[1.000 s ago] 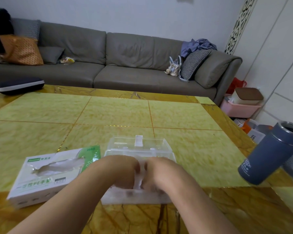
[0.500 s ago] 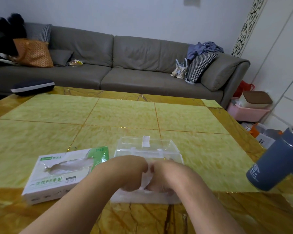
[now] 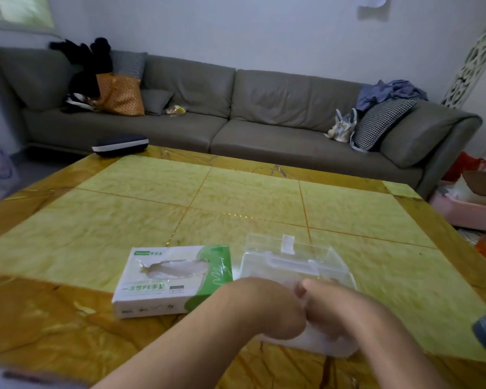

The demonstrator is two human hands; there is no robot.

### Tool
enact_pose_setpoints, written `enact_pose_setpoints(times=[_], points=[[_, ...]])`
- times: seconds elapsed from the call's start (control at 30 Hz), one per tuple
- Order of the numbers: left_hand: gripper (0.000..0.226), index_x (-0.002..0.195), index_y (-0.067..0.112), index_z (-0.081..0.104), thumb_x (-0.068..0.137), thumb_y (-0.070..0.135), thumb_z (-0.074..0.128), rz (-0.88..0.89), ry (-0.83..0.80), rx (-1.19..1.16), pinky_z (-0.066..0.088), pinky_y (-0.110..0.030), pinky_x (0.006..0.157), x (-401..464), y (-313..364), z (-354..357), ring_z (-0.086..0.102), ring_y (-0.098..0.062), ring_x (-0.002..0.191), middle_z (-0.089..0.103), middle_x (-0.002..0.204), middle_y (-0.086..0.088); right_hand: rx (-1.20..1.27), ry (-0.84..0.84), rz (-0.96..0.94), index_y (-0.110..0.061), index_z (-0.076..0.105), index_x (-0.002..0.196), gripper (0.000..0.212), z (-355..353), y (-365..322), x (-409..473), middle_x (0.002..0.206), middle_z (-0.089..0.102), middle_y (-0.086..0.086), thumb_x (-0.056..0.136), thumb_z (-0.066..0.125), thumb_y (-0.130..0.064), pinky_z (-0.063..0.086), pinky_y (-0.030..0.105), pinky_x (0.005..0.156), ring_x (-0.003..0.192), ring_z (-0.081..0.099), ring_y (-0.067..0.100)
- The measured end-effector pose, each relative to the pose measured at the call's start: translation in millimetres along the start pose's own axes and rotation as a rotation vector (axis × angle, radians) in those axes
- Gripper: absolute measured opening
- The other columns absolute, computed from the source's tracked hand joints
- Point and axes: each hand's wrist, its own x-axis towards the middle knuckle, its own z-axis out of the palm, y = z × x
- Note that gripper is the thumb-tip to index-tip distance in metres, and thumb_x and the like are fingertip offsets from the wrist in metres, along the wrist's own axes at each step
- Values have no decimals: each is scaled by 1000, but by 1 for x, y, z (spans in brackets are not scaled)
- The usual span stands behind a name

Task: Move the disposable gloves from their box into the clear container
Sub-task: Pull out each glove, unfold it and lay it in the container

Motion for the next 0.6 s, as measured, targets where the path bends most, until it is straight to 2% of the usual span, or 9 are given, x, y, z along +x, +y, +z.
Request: enact_pose_setpoints(times=[0.03,0.1,0.17,0.3,0.37,0.4,0.47,0.53,0.6], points=[[44,148,2,46,108,15,33,16,-7,4,43,-41,92,-4,0,-2,54,-40,127,56,140,-21,-12,9,-11,-33,60,129,38,1,1,1,136,51,9,95,51,-18,57,37,87,99,65,23],[36,134,3,58,103,8,39,59,21,-1,46,-36,77,-16,-1,-6,59,-36,106,63,120,-17,-41,59,-16,-30,63,128,41,5,5,6,133,59,5,92,49,-17,55,33,85,104,67,22],[27,111,13,66,97,7,44,70,174,-155,44,-30,60,-32,-7,-6,57,-27,82,62,96,-7,-73,166,-46,-24,67,124,37,6,6,4,122,67,1,93,49,-17,56,34,90,109,68,22],[19,102,27,68,98,26,50,-21,694,-452,59,-37,74,-56,-46,-1,67,-12,83,71,95,9,-74,412,-16,-25,70,111,37,1,-1,-22,111,66,-1,91,43,-12,58,36,87,101,68,25],[17,93,26,66,98,29,50,-206,862,-420,59,-39,68,-62,-77,6,65,-12,73,68,85,10,-177,555,-22,-28,67,113,35,1,-15,-36,111,65,-6,91,44,-14,54,32,80,101,67,23],[18,89,26,65,98,28,49,-318,884,-391,60,-39,64,-64,-94,12,64,-12,68,67,81,10,-190,625,-65,-30,65,119,36,3,-24,-43,115,65,-9,93,46,-15,53,31,81,105,65,20],[22,83,27,65,98,25,49,-494,826,-352,60,-36,57,-66,-124,26,64,-12,62,66,75,9,-153,714,-244,-33,54,139,46,12,-44,-55,134,57,-15,97,49,-16,47,24,95,121,56,11],[23,79,25,65,96,23,51,-576,724,-322,58,-34,52,-61,-143,38,65,-14,60,66,73,7,-149,676,-471,-29,39,156,62,25,-60,-58,151,41,-14,97,50,-14,35,23,113,138,40,11],[24,73,23,60,96,23,53,-590,672,-301,48,-31,46,-53,-149,44,61,-17,58,63,71,3,-199,545,-626,-24,24,164,78,39,-78,-56,163,25,-9,93,53,-11,16,26,124,151,21,16]])
